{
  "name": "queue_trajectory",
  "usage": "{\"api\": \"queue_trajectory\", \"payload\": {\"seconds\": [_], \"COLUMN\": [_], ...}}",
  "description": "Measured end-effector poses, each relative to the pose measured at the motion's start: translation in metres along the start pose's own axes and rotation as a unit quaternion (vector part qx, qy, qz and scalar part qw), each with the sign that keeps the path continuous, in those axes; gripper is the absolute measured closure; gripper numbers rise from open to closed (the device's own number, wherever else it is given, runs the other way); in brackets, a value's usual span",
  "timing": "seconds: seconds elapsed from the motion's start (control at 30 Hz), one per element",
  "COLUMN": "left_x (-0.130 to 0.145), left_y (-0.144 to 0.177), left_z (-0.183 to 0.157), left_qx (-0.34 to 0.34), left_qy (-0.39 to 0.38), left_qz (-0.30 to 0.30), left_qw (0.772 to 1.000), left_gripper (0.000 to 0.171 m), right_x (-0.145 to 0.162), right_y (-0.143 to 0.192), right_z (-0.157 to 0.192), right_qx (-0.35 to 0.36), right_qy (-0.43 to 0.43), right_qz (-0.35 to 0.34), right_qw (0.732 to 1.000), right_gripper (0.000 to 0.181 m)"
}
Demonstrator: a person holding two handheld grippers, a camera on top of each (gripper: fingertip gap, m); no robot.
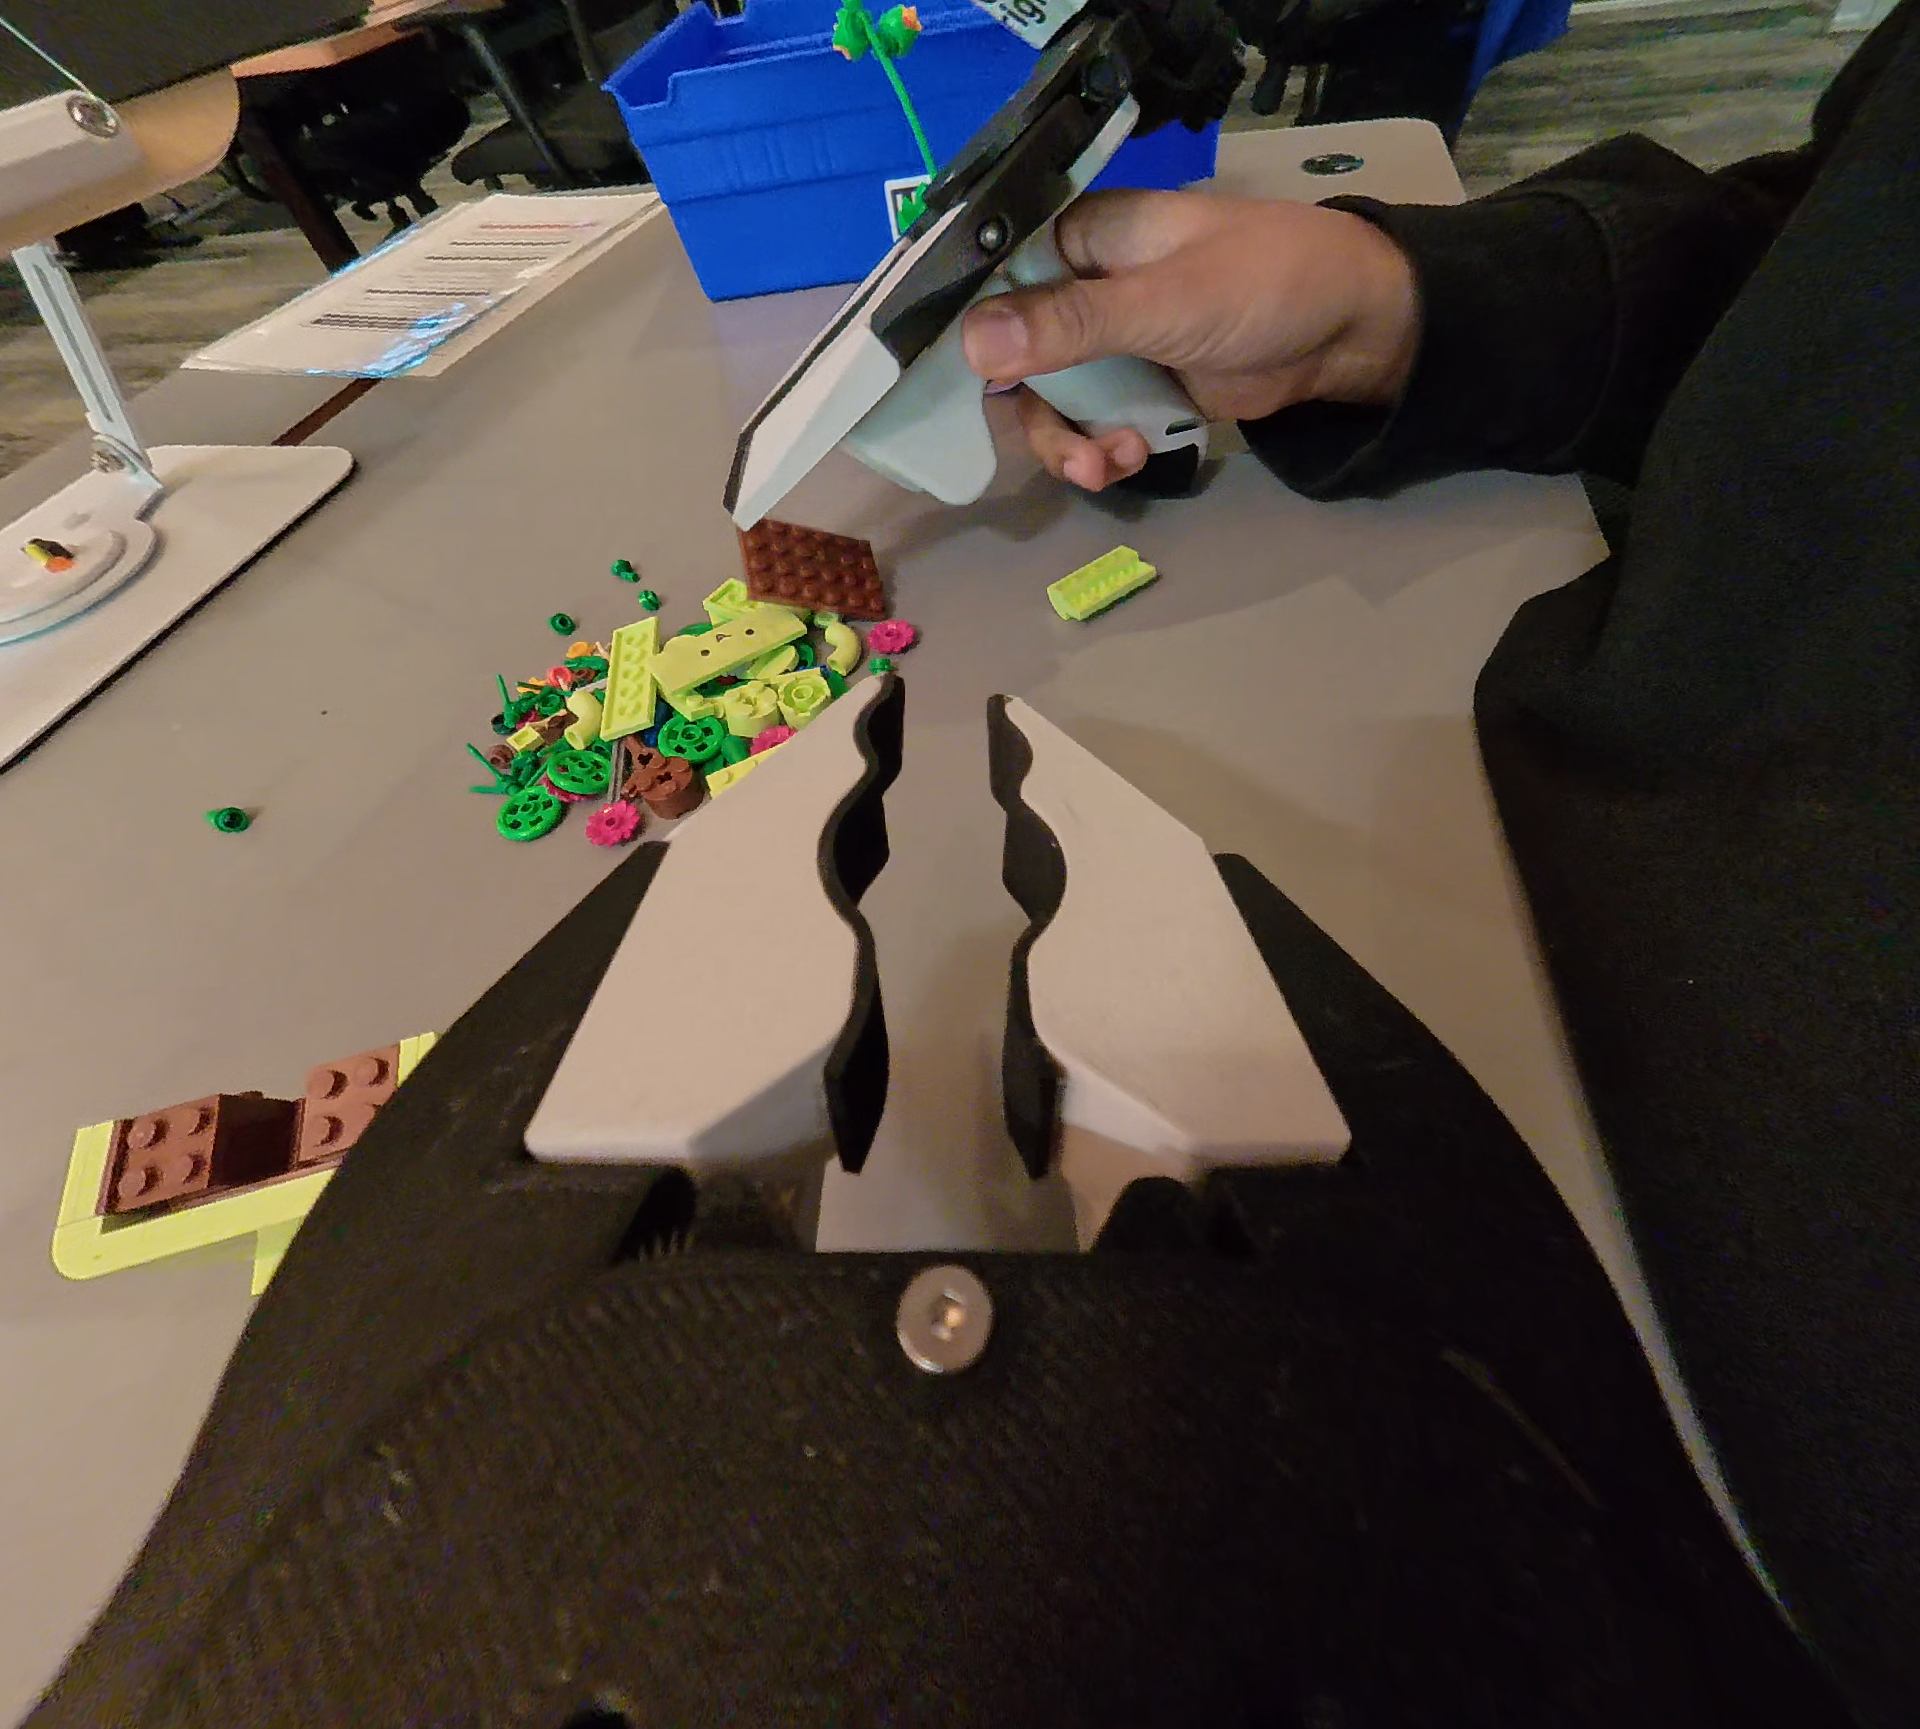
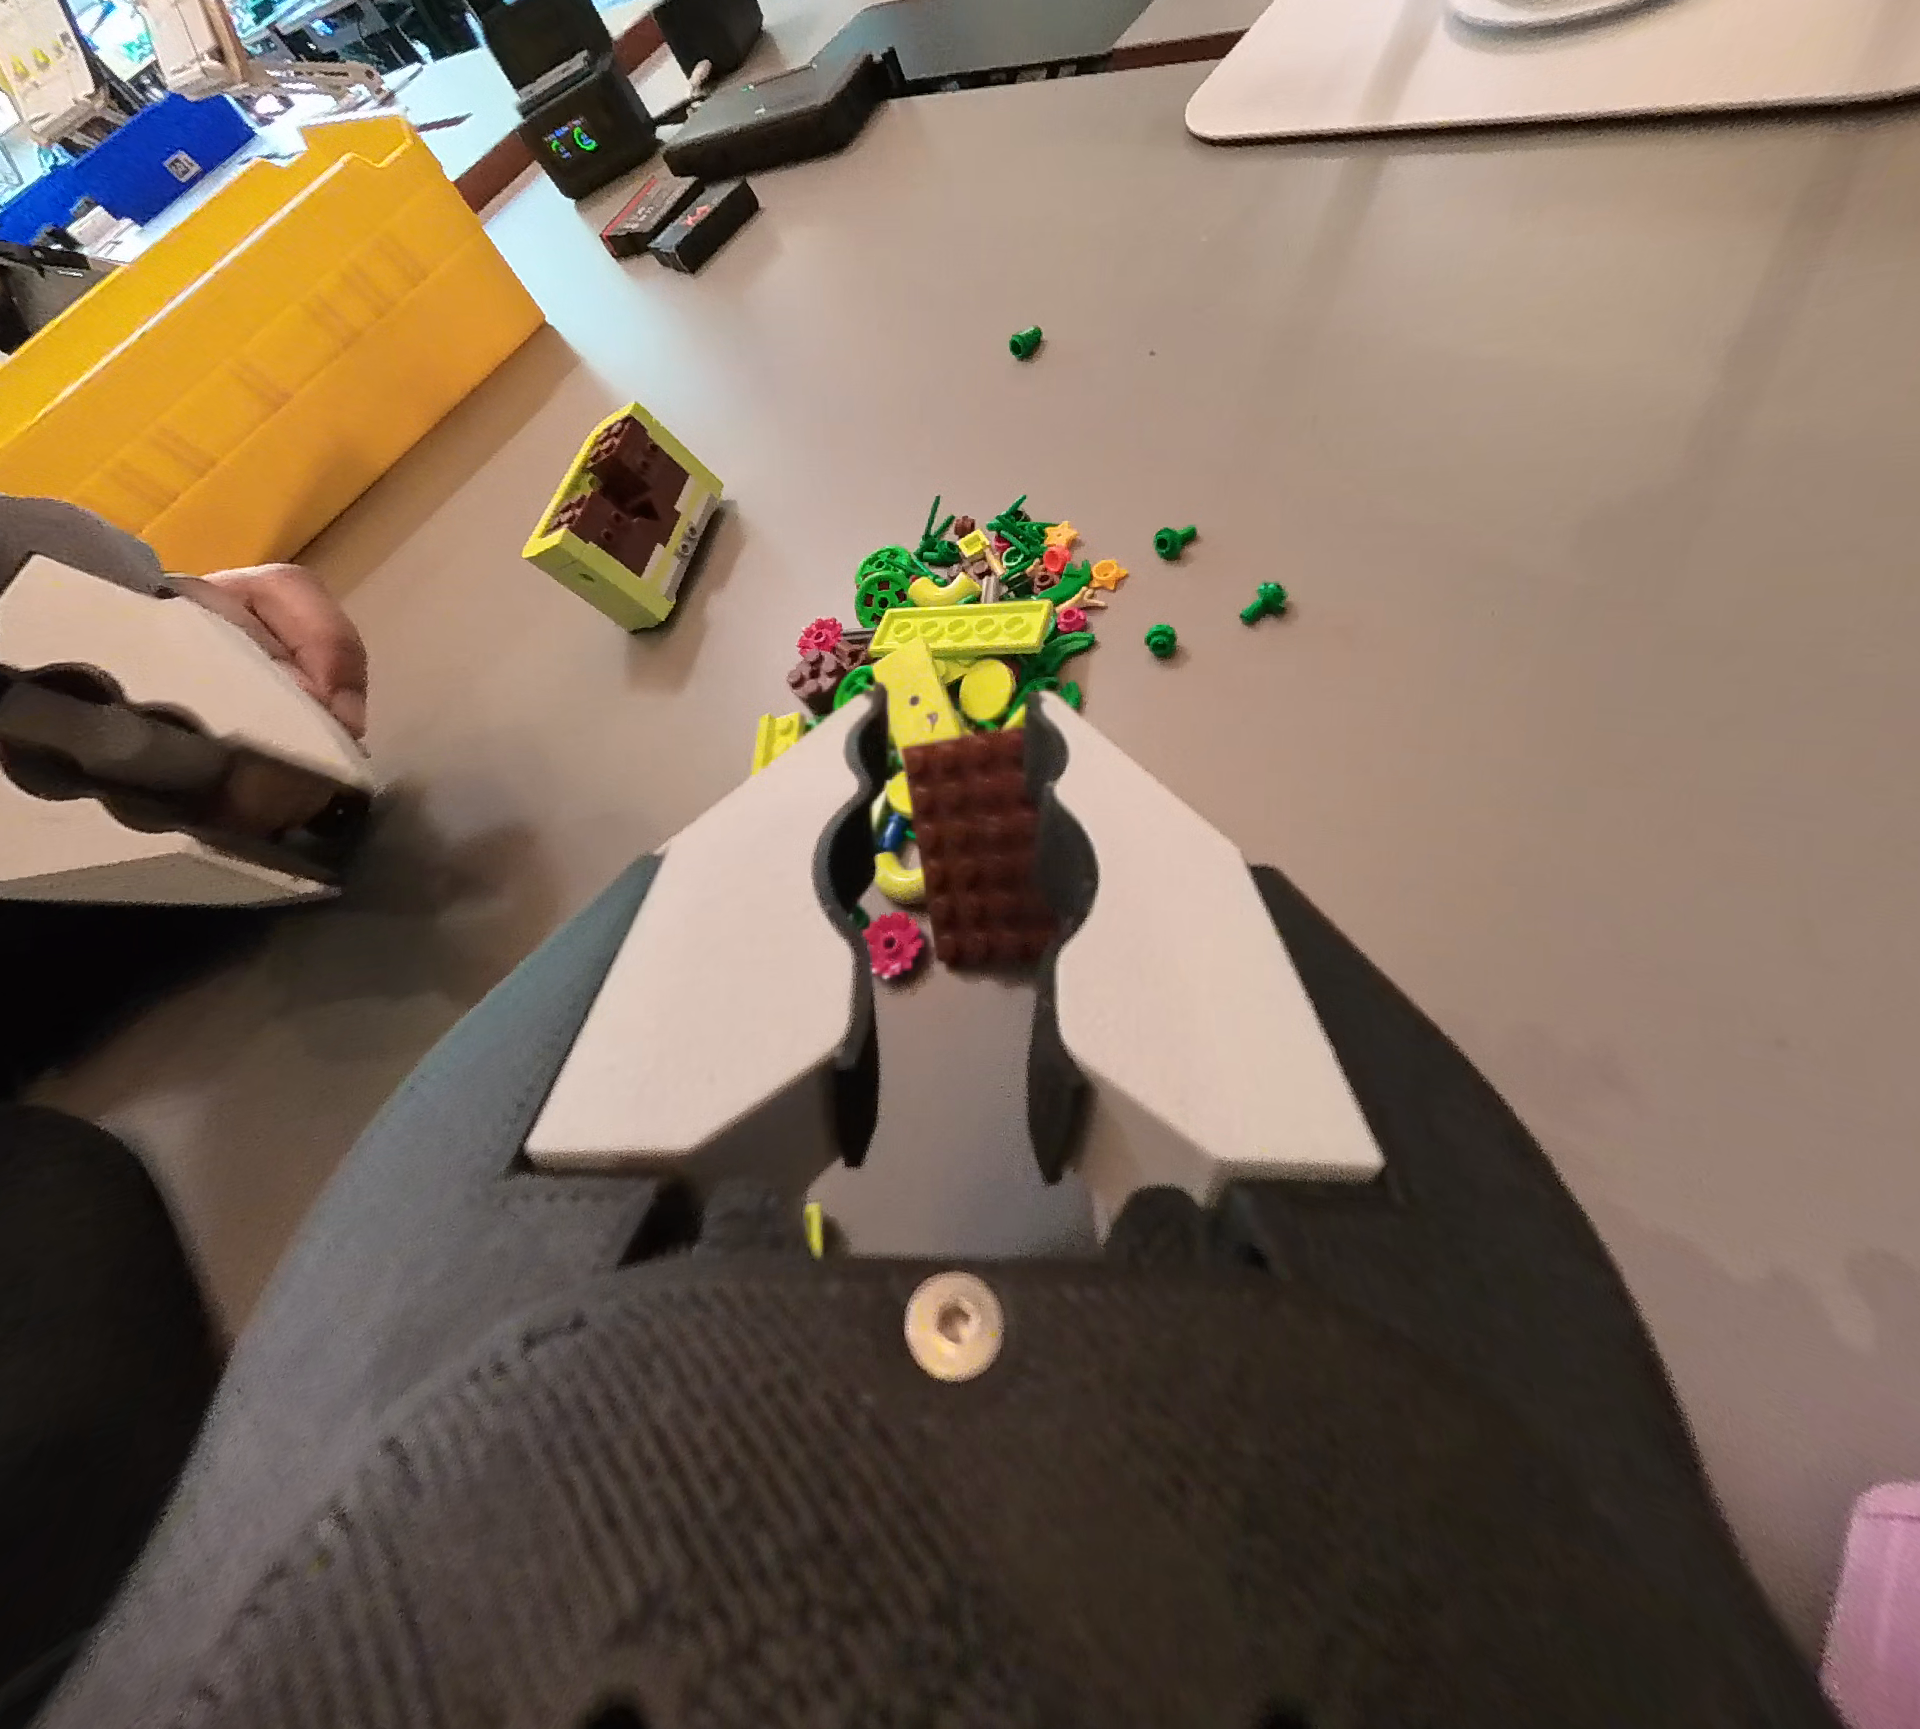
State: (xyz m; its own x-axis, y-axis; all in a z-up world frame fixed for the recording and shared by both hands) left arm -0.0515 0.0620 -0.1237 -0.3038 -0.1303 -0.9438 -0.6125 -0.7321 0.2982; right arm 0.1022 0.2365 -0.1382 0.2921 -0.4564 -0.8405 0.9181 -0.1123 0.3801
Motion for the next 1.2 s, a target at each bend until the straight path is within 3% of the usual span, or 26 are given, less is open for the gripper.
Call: {"api": "queue_trajectory", "payload": {"seconds": [0.1,0.2,0.3,0.43,0.53,0.6,0.67,0.77,0.9,0.97,1.07,1.13,1.2], "left_x": [0.000,0.000,0.001,0.001,0.002,0.002,0.002,0.002,0.001,0.001,0.001,0.002,0.002], "left_y": [0.000,0.000,-0.001,-0.002,-0.005,-0.005,-0.005,-0.005,-0.005,-0.005,-0.006,-0.008,-0.008], "left_z": [0.001,0.003,0.004,0.003,0.002,0.002,0.002,0.002,-0.003,-0.007,-0.010,-0.006,-0.003], "left_qx": [-0.001,-0.004,-0.002,0.000,0.002,0.002,0.001,0.002,0.013,0.023,0.020,-0.009,-0.019], "left_qy": [0.004,0.011,0.018,0.012,0.008,0.007,0.009,0.009,-0.012,-0.029,-0.048,-0.048,-0.042], "left_qz": [-0.001,-0.001,0.005,0.013,0.022,0.025,0.025,0.025,0.021,0.018,0.020,0.023,0.025], "left_qw": [1.000,1.000,1.000,1.000,1.000,1.000,1.000,1.000,1.000,0.999,0.998,0.999,0.999], "left_gripper": [0.158,0.158,0.158,0.158,0.158,0.159,0.159,0.154,0.129,0.130,0.149,0.150,0.146], "right_x": [-0.004,-0.005,0.016,0.059,0.070,0.069,0.063,0.049,0.033,0.027,0.024,0.023,0.021], "right_y": [0.011,0.029,0.045,0.056,0.058,0.053,0.044,0.026,0.004,-0.004,-0.012,-0.014,-0.014], "right_z": [0.005,0.014,0.031,0.041,0.052,0.051,0.052,0.059,0.079,0.082,0.080,0.073,0.059], "right_qx": [-0.011,-0.008,-0.020,0.019,-0.012,-0.005,-0.007,-0.050,-0.193,-0.253,-0.330,-0.332,-0.282], "right_qy": [0.027,0.066,0.146,0.241,0.254,0.258,0.265,0.242,0.150,0.096,0.007,-0.030,-0.039], "right_qz": [-0.035,-0.042,0.047,0.182,0.174,0.177,0.168,0.142,0.107,0.101,0.099,0.080,0.069], "right_qw": [0.999,0.997,0.988,0.953,0.951,0.950,0.950,0.959,0.964,0.957,0.939,0.939,0.956], "right_gripper": [0.134,0.131,0.133,0.129,0.144,0.167,0.167,0.167,0.167,0.167,0.167,0.167,0.167]}}
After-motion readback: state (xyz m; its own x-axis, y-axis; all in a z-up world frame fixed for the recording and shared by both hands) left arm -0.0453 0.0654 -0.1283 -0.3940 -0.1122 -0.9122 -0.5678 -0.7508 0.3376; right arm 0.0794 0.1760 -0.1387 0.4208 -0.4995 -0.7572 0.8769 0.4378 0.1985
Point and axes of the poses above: each gripper's, where its closed fingertips meet, y back along the fingers, x out of its underside, z = x × y across the jaws, the point moved 9 cm from there along y, back along the fingers, and after that the axes turned 3 degrees about -x, right-handed, at the moved point
